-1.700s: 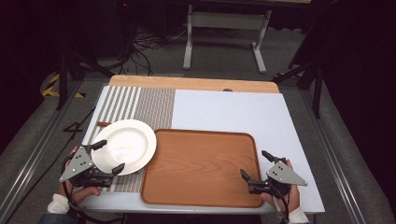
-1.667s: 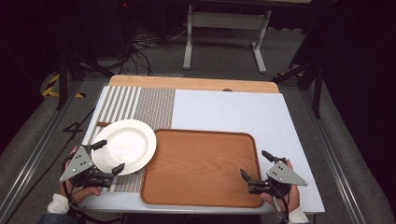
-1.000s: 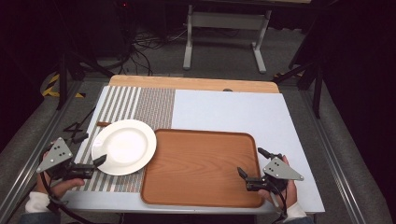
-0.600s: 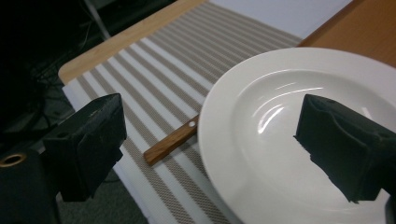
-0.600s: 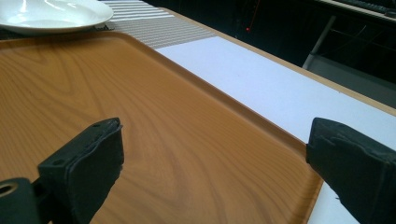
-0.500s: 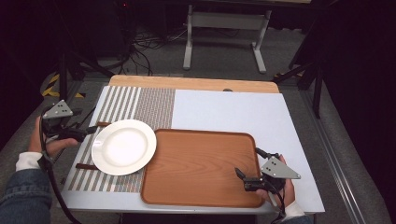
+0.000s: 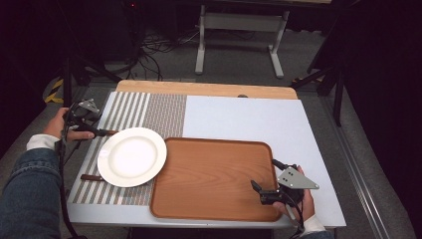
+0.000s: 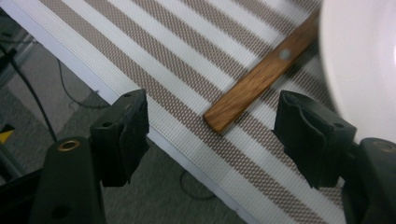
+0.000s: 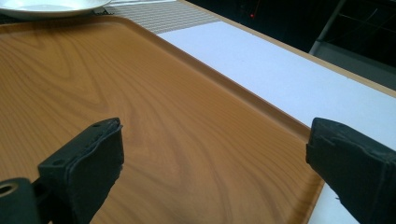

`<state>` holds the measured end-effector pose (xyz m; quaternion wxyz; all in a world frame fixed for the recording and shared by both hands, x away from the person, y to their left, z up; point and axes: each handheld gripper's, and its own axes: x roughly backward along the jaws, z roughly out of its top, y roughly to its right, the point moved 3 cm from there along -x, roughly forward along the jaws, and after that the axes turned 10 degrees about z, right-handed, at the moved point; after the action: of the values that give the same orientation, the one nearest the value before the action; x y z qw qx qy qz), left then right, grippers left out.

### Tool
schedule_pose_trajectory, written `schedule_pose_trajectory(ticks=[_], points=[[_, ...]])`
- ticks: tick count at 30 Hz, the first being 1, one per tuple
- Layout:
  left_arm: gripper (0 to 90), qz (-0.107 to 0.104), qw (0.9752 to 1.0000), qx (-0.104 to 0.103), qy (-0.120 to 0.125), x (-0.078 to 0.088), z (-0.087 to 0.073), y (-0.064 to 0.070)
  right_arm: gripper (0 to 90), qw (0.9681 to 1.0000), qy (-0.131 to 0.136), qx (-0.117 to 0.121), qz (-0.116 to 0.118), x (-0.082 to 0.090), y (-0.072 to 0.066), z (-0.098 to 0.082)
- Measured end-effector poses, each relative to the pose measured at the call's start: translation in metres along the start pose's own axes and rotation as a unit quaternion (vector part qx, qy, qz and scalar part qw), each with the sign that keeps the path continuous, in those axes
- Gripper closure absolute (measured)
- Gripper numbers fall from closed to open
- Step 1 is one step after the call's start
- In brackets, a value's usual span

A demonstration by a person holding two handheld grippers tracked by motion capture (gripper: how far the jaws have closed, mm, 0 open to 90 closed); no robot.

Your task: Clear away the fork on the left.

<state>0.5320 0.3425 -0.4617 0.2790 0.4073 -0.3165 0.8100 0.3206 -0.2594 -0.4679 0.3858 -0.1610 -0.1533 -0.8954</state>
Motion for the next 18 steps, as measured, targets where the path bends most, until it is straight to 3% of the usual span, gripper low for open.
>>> schedule_pose_trajectory(ticks=[5,7,10,14,18], points=[[30.7,-0.015,0.9996,-0.014,-0.016,-0.007,0.006,0.0,5.4,1.0,-0.003,-0.005,0.0,0.001,0.0,-0.001],[32.0,-0.016,0.9975,-0.047,-0.05,-0.013,0.011,0.003,5.4,1.0,-0.003,-0.005,0.002,0.002,0.0,-0.002],[31.9,-0.024,0.9964,-0.056,-0.059,-0.016,0.016,0.006,5.4,1.0,-0.003,-0.005,0.002,0.002,0.0,-0.002],[32.2,-0.024,0.9927,-0.084,-0.083,-0.023,0.023,0.012,5.4,1.0,-0.003,-0.007,0.005,0.003,0.001,-0.002],[33.7,-0.036,0.9925,-0.084,-0.081,-0.025,0.026,0.013,5.4,0.9999,-0.005,-0.005,0.007,0.003,0.0,-0.002]])
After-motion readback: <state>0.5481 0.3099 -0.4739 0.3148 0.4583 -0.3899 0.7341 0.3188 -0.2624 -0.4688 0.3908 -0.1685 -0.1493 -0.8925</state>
